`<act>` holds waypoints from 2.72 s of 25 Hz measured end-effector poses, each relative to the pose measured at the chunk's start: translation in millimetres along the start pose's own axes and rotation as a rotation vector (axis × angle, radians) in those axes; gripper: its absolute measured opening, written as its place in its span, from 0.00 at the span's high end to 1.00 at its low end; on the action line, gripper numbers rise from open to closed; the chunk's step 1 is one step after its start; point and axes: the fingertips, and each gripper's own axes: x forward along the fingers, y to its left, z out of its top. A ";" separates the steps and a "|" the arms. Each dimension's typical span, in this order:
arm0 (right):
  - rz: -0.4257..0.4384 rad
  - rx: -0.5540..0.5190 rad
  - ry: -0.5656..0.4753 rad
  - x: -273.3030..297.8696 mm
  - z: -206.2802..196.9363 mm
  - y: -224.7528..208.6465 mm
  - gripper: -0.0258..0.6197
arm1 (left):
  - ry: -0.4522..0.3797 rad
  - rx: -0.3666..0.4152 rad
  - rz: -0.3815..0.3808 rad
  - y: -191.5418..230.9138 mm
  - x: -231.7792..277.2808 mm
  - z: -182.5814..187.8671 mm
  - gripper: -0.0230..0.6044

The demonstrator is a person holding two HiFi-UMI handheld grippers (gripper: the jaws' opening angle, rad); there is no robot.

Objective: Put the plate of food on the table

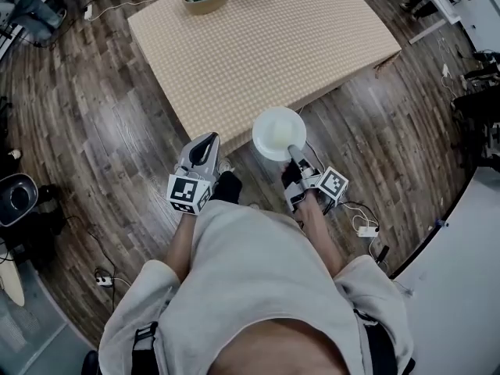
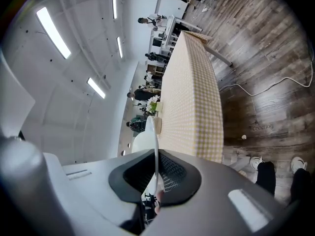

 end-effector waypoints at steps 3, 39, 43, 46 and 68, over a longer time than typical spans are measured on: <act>0.004 -0.009 -0.028 30.3 14.7 17.2 0.94 | -0.006 0.002 -0.032 24.2 25.6 12.8 0.95; 0.007 -0.030 0.196 171.1 128.4 29.1 0.94 | 0.015 -0.040 0.183 75.7 147.3 25.6 0.95; -0.013 -0.028 0.234 176.9 131.8 13.4 0.94 | 0.031 -0.063 0.217 73.0 152.1 12.4 0.95; -0.029 0.004 0.236 175.6 130.4 -1.0 0.94 | 0.052 -0.088 0.215 70.3 154.8 -0.6 0.95; -0.108 0.032 0.234 202.2 117.1 -68.5 0.94 | 0.122 -0.132 0.204 87.5 147.4 -49.4 0.95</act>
